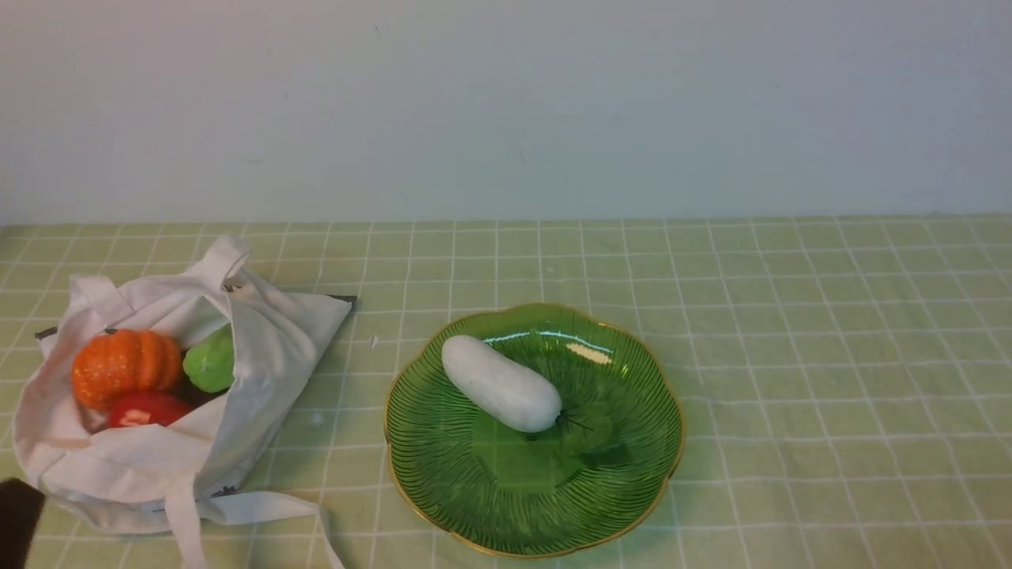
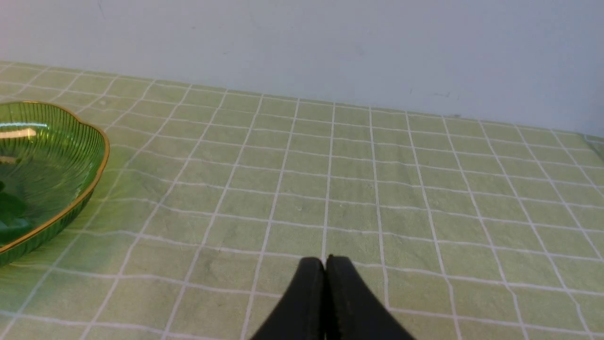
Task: Take vegetables from bag on green coffee tablecloth place on plate.
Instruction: 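Reach into the cloth bag and grasp the green cucumber with the left gripper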
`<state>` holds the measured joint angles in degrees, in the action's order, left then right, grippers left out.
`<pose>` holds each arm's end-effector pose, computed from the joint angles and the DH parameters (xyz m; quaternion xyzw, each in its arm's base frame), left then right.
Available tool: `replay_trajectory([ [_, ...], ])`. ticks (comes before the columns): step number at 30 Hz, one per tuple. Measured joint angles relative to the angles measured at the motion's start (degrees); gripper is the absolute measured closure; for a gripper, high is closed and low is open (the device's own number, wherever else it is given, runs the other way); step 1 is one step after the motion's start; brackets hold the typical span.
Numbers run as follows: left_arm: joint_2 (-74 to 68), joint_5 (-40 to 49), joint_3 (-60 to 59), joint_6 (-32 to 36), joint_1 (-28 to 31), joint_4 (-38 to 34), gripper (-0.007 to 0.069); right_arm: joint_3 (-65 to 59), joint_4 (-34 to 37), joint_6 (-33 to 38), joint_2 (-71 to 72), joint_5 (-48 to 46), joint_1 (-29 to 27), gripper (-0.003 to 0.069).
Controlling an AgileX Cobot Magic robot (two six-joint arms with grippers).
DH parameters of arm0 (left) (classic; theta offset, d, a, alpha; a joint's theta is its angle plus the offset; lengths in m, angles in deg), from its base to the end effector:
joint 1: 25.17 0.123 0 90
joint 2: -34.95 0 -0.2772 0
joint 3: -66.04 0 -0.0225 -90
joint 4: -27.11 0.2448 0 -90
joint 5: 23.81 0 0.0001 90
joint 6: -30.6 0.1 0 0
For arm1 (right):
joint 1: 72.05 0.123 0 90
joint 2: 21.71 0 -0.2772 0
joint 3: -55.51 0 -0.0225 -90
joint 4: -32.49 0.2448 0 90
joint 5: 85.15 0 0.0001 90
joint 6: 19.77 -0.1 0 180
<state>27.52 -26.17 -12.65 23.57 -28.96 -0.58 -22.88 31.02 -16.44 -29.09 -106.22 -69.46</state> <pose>0.0673 -0.0026 0.2082 -0.1852 0.6432 -0.2388 0.7035 0.0632 0.0019 0.1700 -0.0483 0.8015 -0.0147 0.5958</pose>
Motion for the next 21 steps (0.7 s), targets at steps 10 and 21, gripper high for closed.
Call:
replay_trajectory([
  [10, -3.1, -7.8, 11.3, 5.0, 0.0, 0.0, 0.0633, 0.0, 0.0, 0.0, 0.0, 0.0, 0.0, 0.0673],
  [21, -41.5, 46.0, 44.0, 15.6, 0.0, 10.8, 0.0633, 0.0, 0.0, 0.0, 0.0, 0.0, 0.0, 0.0673],
])
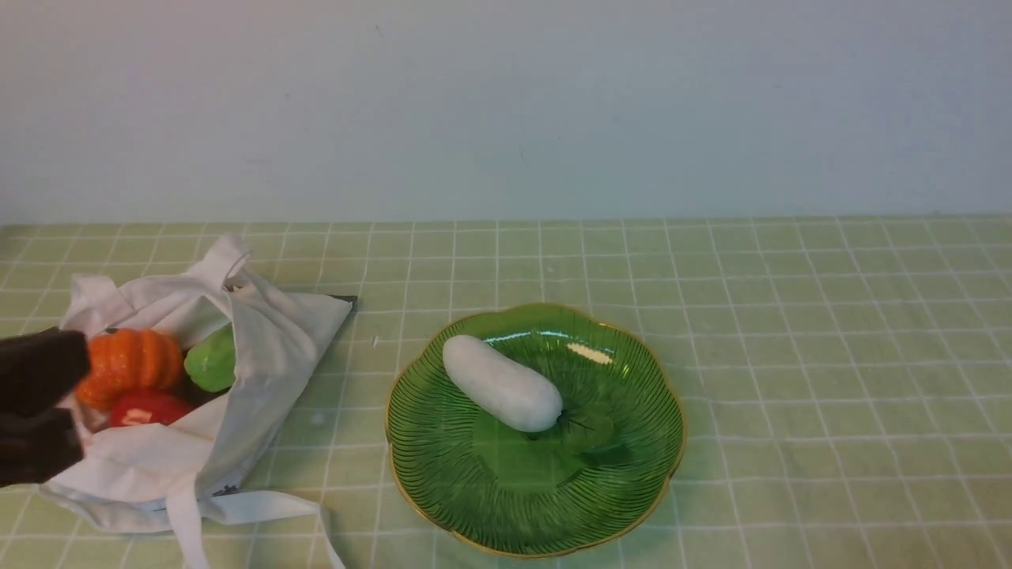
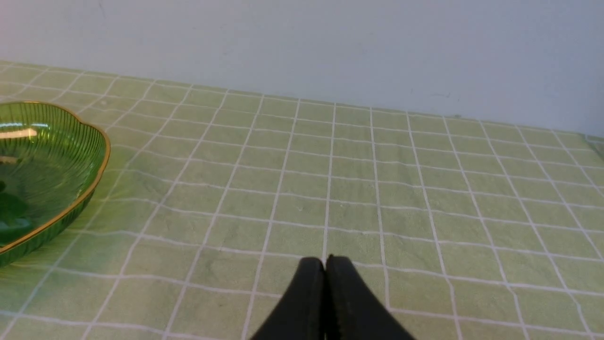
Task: Take vegetables from bag on green coffee tablecloth place on plate.
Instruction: 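Reach into the cloth bag and grasp the green cucumber with the left gripper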
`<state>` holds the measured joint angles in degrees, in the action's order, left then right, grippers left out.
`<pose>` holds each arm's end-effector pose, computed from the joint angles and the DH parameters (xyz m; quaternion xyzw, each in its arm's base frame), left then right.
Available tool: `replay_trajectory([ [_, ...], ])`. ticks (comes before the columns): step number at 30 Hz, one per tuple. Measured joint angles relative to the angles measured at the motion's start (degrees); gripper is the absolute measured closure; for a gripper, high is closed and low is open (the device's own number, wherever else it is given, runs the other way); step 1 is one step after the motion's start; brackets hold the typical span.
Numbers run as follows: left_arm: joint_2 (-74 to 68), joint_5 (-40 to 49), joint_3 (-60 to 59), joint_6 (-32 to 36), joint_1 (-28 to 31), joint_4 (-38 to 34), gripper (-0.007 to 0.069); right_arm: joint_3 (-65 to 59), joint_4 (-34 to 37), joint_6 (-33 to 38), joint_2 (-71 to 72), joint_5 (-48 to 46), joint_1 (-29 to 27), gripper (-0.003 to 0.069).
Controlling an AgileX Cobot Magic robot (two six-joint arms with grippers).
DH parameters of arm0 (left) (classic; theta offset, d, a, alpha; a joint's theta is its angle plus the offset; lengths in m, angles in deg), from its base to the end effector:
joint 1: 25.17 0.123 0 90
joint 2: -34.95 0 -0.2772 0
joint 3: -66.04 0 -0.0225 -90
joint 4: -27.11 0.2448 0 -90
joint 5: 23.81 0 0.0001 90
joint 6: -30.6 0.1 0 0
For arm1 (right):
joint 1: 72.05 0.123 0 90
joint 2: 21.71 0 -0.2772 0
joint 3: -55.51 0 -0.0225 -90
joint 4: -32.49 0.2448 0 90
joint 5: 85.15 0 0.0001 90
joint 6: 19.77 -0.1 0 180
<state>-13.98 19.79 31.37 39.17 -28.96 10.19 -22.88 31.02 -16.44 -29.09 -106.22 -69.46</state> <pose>0.1363 -0.0292 0.3241 0.0454 0.8862 -0.1198 0.4452 0.0632 0.0019 0.1700 -0.0483 0.8015 -0.0147 0.5958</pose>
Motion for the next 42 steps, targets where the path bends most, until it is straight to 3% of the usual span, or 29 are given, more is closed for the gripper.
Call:
replay_trajectory([
  [6, -19.2, 9.2, 9.9, -2.1, 0.7, 8.6, 0.0631, 0.0, 0.0, 0.0, 0.0, 0.0, 0.0, 0.0673],
  [14, -35.2, 10.7, 17.5, -2.2, 6.8, 4.0, 0.0629, 0.0, 0.0, 0.0, 0.0, 0.0, 0.0, 0.0673],
  [20, -42.7, 6.8, 18.5, -0.6, 7.8, 2.8, 0.0607, 0.0, 0.0, 0.0, 0.0, 0.0, 0.0, 0.0673],
  [24, -45.6, 2.4, 18.5, 1.7, 7.8, 2.0, 0.0512, 0.0, 0.0, 0.0, 0.0, 0.0, 0.0, 0.0673],
  [32, -50.3, -4.7, 18.8, 2.6, 7.8, 0.9, 0.0204, 0.0, 0.0, 0.0, 0.0, 0.0, 0.0, 0.0673],
  [36, -52.7, -5.4, 18.8, 2.6, 7.8, 0.9, 0.0144, 0.0, 0.0, 0.0, 0.0, 0.0, 0.0, 0.0673],
  [42, -55.6, -6.5, 18.9, 2.9, 7.8, -2.3, 0.0132, 0.0, 0.0, 0.0, 0.0, 0.0, 0.0, 0.0673],
])
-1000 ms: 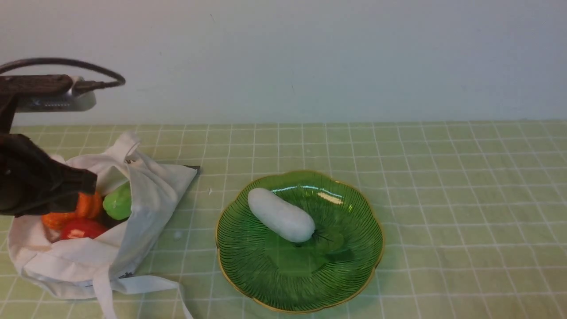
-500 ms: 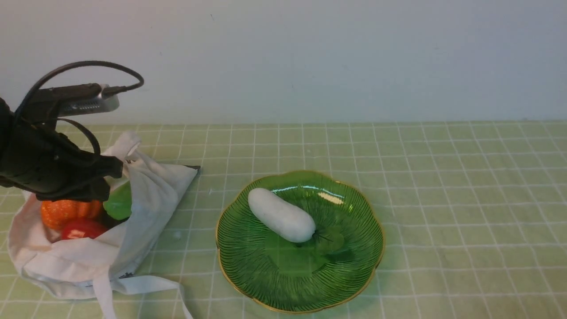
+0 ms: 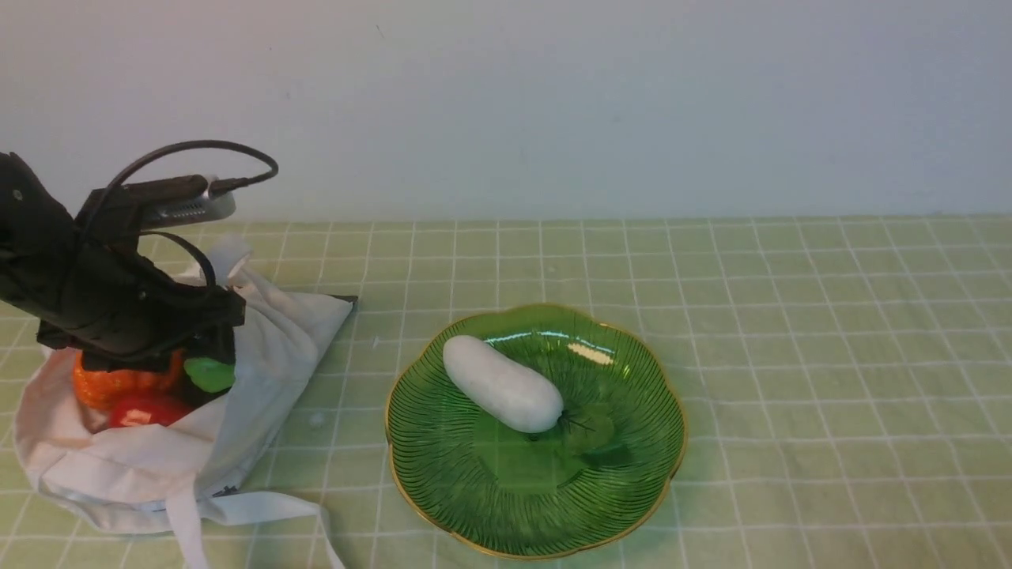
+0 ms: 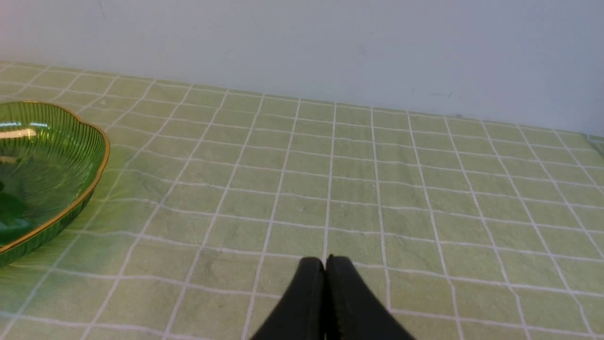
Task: Take vegetables from bag on green coffee tablecloth place on plate.
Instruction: 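Reach into the cloth bag and grasp the green cucumber with the left gripper, then place the green vegetable from the bag onto the plate with the left gripper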
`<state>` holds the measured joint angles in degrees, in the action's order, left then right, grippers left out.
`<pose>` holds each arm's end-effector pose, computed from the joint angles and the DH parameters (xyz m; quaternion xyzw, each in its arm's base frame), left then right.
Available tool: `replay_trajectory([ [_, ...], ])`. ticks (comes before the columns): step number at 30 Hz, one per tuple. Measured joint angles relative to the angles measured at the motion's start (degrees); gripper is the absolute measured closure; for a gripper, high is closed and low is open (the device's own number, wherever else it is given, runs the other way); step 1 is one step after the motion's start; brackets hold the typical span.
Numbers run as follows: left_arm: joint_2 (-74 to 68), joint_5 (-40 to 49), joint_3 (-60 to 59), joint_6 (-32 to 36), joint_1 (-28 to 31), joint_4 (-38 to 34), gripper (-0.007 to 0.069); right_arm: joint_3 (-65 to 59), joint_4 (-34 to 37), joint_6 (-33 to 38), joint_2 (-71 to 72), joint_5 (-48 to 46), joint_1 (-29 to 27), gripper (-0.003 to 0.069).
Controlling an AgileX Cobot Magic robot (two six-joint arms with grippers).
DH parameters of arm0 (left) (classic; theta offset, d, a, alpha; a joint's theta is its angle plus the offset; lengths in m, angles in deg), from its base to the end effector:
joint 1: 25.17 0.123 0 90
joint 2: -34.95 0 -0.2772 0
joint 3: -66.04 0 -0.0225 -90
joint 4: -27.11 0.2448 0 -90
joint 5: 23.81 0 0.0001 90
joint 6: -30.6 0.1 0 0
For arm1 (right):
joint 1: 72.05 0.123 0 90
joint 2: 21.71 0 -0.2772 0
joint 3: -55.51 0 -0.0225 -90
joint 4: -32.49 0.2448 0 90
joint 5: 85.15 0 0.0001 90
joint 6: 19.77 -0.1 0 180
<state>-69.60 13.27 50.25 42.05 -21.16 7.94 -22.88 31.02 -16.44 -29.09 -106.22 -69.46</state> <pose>0.3328 0.0035 0.1976 -0.0476 0.9721 -0.0974 0.2080 0.0632 0.0019 0.1700 -0.0483 0.8015 -0.0147 0.5958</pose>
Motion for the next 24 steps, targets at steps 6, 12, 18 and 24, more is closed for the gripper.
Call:
replay_trajectory([
  [6, -2.0, -1.4, 0.0, 1.6, 0.0, -4.0, 0.0132, 0.0, 0.0, 0.0, 0.0, 0.0, 0.0, 0.0673],
  [12, -3.1, -2.4, 0.0, 1.9, 0.0, -4.2, 0.0202, 0.0, 0.0, 0.0, 0.0, 0.0, 0.0, 0.0673],
  [18, -1.2, -1.6, 0.0, 2.1, 0.0, -1.6, 0.0229, 0.0, 0.0, 0.0, 0.0, 0.0, 0.0, 0.0673],
  [24, 8.1, 4.5, 0.0, 1.3, 0.0, 5.1, 0.0229, 0.0, 0.0, 0.0, 0.0, 0.0, 0.0, 0.0673],
])
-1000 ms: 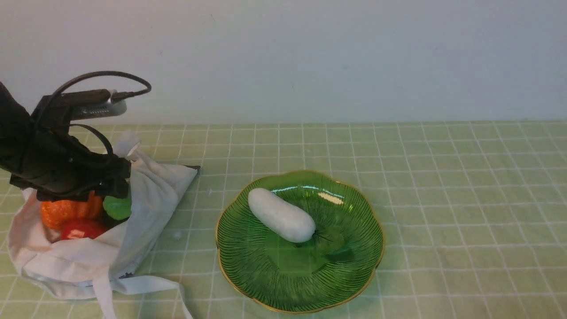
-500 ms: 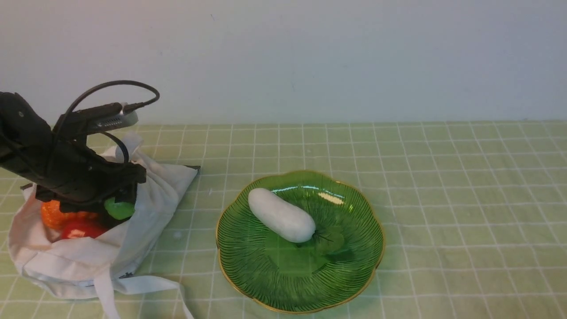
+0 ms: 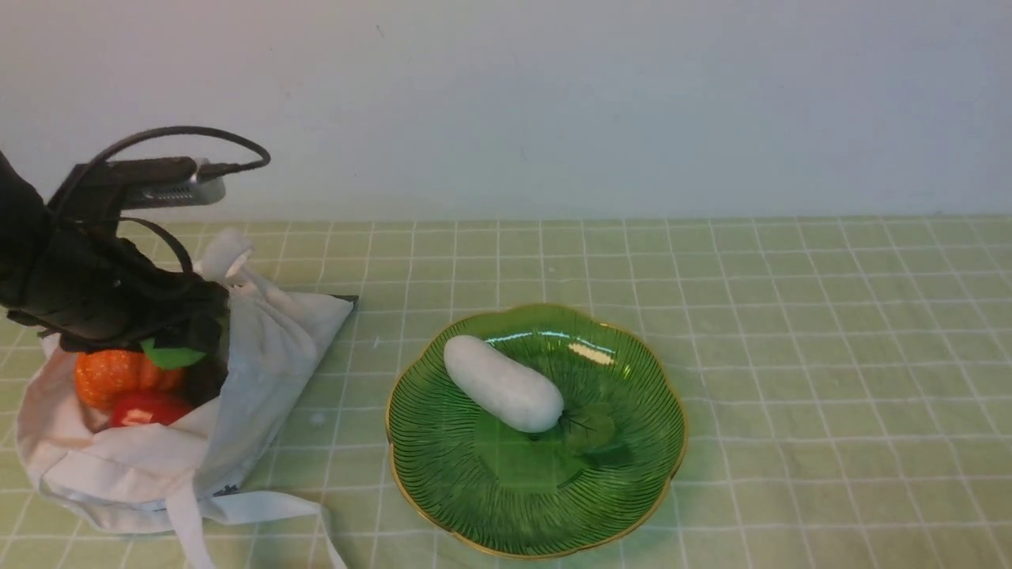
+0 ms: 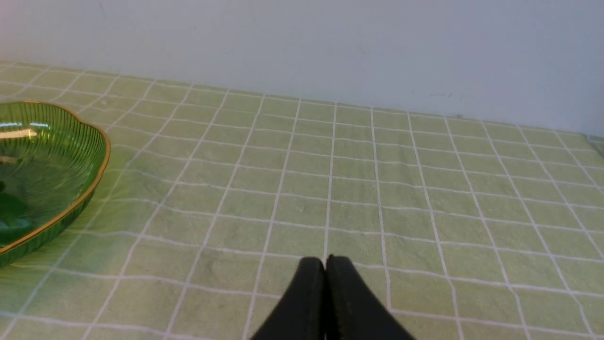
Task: Take vegetables from bag on green coffee tablecloth place on plate.
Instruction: 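Place the green vegetable from the bag onto the plate with the left gripper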
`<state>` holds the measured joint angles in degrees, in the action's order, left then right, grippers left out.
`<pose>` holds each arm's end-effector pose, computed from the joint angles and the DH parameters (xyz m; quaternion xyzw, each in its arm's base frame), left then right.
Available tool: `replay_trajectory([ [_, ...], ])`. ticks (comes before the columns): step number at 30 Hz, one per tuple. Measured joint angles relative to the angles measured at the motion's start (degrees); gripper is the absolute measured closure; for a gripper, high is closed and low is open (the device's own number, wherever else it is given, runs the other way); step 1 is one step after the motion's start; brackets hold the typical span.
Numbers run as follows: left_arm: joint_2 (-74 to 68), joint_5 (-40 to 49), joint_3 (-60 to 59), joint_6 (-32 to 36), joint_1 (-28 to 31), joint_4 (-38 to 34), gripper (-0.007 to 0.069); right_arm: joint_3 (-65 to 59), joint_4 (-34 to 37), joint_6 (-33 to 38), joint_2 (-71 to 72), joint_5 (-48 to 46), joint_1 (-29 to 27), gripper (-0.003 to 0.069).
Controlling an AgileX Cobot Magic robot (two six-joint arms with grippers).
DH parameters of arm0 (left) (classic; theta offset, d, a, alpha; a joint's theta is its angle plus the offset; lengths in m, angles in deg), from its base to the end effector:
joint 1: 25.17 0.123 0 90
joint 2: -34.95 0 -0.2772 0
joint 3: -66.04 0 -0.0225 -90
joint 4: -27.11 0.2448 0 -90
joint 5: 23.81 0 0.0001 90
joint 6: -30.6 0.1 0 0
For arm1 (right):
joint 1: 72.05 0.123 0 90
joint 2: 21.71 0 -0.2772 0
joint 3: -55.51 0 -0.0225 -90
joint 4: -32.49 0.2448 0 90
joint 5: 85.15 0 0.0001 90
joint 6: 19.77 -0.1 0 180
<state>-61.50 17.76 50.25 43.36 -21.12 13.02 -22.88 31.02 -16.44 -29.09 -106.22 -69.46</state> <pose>0.3114 0.0058 0.2387 0.0027 0.9692 -0.0661 0.2371 0.0632 0.0019 0.1700 -0.0483 0.8015 -0.0147 0.5958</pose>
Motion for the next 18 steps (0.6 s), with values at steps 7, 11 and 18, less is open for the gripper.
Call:
replay_trajectory([
  [7, 14.3, 9.7, -0.8, -4.5, -0.1, -0.7, 0.0229, 0.0, 0.0, 0.7, 0.0, 0.0, 0.0, 0.0673],
  [11, 24.4, 11.4, -4.9, -2.0, -2.6, -6.8, 0.0229, 0.0, 0.0, 0.7, 0.0, 0.0, 0.0, 0.0673],
  [18, 33.2, 8.2, -15.5, 10.5, -12.7, -23.6, 0.0229, 0.0, 0.0, 0.7, 0.0, 0.0, 0.0, 0.0673],
])
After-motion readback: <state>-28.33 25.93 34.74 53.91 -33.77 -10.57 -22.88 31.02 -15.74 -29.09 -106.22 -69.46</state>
